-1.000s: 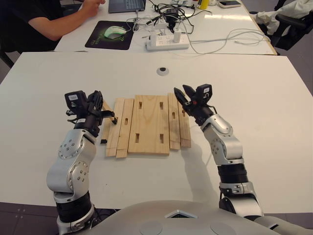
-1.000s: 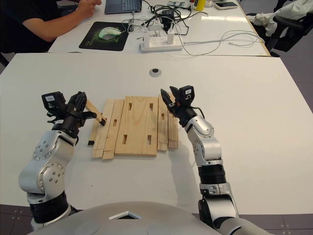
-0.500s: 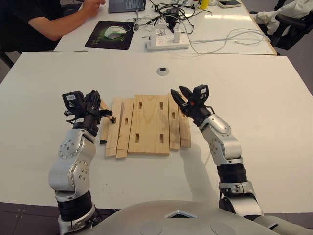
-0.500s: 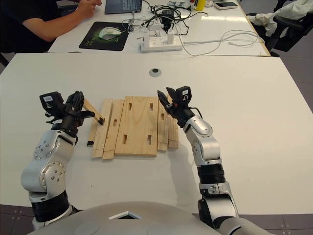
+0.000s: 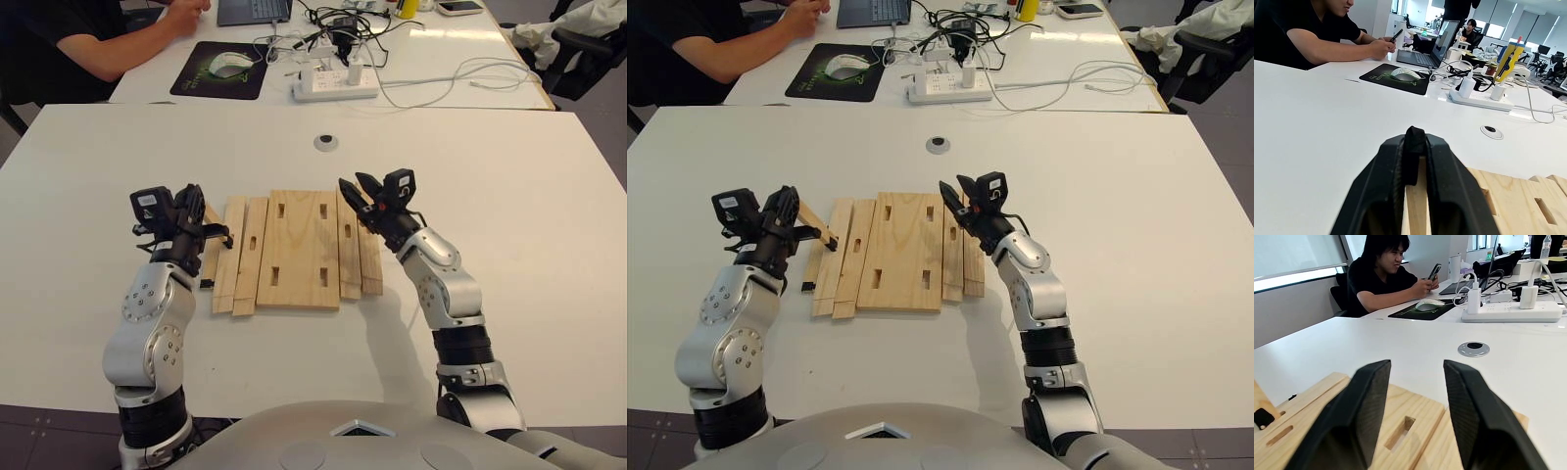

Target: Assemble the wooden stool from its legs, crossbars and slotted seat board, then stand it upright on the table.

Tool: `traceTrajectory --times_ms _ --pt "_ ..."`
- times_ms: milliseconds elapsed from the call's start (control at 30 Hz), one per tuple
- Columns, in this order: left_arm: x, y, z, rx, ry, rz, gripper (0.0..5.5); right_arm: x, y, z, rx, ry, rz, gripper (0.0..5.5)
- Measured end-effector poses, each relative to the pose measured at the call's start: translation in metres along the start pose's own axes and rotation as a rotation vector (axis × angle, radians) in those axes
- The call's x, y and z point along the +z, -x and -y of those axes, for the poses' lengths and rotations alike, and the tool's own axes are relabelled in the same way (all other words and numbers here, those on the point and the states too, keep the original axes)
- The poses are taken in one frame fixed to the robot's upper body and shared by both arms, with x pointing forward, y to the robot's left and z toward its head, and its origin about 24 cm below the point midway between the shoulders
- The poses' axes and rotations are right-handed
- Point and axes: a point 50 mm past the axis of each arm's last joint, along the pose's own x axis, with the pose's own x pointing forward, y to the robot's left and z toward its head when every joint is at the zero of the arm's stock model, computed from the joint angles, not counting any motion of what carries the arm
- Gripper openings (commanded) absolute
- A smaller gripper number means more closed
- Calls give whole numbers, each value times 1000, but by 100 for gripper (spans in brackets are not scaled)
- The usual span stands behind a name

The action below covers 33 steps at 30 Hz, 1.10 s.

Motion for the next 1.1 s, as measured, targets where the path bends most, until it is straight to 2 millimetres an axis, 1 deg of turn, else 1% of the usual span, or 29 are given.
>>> traceTrajectory --times_ms 333,600,900,1100 --pt "-6 4 8 -64 -102 27 46 0 0 -2 15 0 -7 199" --pt "-15 12 8 -82 -127 27 46 4 0 -3 25 10 -8 199" --pt "-17 13 12 -87 -154 25 46 4 1 -4 40 20 -19 199" --pt "-21 25 11 -96 -167 11 46 5 2 -4 43 28 -21 199"
